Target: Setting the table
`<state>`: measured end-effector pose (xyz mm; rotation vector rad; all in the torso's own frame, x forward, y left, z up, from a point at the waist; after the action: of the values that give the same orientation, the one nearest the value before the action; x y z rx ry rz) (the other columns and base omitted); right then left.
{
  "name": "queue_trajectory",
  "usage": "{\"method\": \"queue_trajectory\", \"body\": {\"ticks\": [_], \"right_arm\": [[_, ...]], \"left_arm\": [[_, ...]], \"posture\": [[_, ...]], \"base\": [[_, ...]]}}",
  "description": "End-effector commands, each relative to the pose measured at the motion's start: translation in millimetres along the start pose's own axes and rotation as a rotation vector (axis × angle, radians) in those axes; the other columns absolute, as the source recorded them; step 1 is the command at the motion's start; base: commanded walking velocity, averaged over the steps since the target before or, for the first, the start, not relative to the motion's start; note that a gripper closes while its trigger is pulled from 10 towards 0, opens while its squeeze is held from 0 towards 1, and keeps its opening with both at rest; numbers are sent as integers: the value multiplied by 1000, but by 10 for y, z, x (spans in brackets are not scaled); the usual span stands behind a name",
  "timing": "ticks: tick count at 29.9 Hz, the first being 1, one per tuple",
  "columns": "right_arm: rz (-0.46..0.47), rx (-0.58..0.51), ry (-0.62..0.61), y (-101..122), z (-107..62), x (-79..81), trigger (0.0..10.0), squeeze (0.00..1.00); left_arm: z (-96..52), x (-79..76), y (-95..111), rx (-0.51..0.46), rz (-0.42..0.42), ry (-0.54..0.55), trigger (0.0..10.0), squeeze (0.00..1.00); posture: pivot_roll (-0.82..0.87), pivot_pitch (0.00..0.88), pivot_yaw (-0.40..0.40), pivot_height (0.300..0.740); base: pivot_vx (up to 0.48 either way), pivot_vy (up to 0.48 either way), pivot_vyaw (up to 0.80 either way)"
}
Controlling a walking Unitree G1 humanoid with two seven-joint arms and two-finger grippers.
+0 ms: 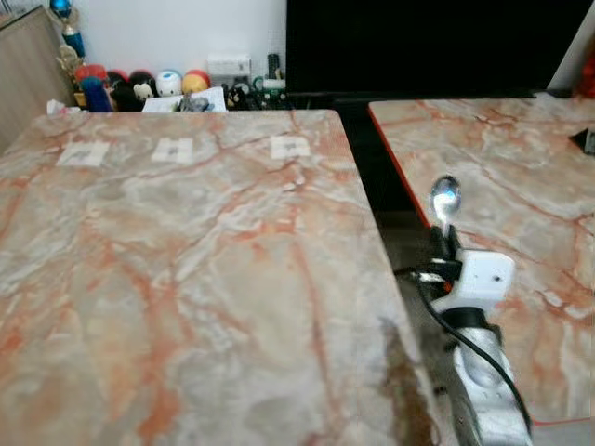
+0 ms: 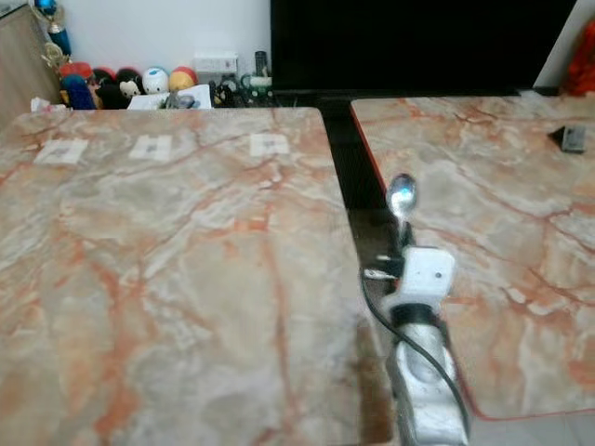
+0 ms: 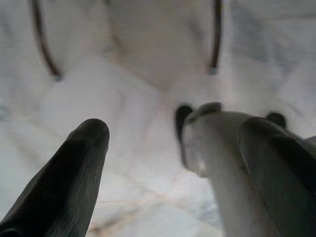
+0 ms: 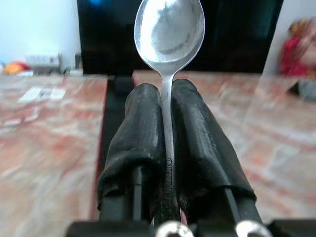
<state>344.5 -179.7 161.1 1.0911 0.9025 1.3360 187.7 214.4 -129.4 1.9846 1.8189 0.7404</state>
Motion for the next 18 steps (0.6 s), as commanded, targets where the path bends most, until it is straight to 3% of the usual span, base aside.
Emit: {"method": "queue_trajectory", "body": {"ticks": [1,13,18], "right_arm": [[5,-2,8,-4,-14,44,10000,0],[-12,-81,9,169,30,56,10000,0],[-29,-123,-8,275,53,27,10000,0]], "left_arm": [[-31,64,-148,50,26,9,10000,0],[-32,45,-151,49,33,5,10000,0],[-63,27,-259,68,36,0,10000,0]], "posture": [[7,80,-38,740],[1,64,-34,740],[-3,56,-33,740]], "base": [[0,-409,0],[0,-414,0],[0,-418,0]]}}
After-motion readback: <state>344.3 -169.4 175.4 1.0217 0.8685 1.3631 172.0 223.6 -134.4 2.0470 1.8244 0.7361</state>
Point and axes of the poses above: a point about 5 cm out from each wrist's last joint towards the gripper, its own z axis pointing out of the wrist towards the gripper, its own y axis along the axis of the wrist's last joint, x = y × z, the point moved 5 cm from there along z, pointing out of the wrist towards the gripper, and after that the axes turned 5 degrees about z, right-handed, at the moved point
